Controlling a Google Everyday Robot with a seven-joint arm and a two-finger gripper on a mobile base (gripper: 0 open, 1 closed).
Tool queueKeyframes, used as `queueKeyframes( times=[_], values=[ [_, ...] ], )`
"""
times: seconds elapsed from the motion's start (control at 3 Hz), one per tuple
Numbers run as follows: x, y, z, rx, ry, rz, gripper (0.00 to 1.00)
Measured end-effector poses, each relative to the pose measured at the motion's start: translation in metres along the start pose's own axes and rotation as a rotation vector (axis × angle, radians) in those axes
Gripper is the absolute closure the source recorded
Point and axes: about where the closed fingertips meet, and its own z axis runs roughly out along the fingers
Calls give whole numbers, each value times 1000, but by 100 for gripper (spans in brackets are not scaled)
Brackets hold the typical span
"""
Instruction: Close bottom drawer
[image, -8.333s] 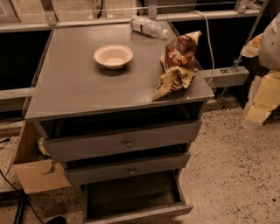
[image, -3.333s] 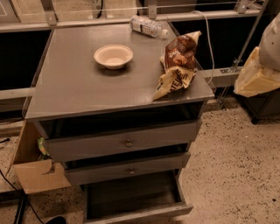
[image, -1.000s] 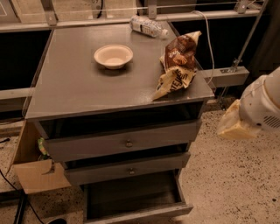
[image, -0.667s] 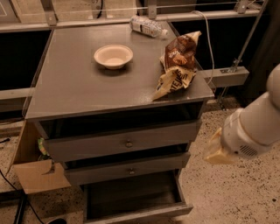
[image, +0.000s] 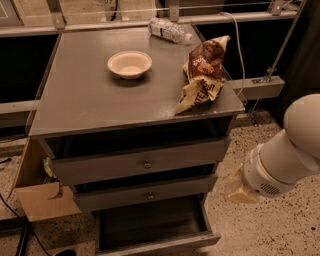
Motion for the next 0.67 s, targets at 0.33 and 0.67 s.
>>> queueKeyframes(
  times=[0.33, 0.67],
  values=[
    [9, 5, 25, -11, -16, -10, 100],
    [21, 11, 64, -23, -60, -27, 100]
  ],
)
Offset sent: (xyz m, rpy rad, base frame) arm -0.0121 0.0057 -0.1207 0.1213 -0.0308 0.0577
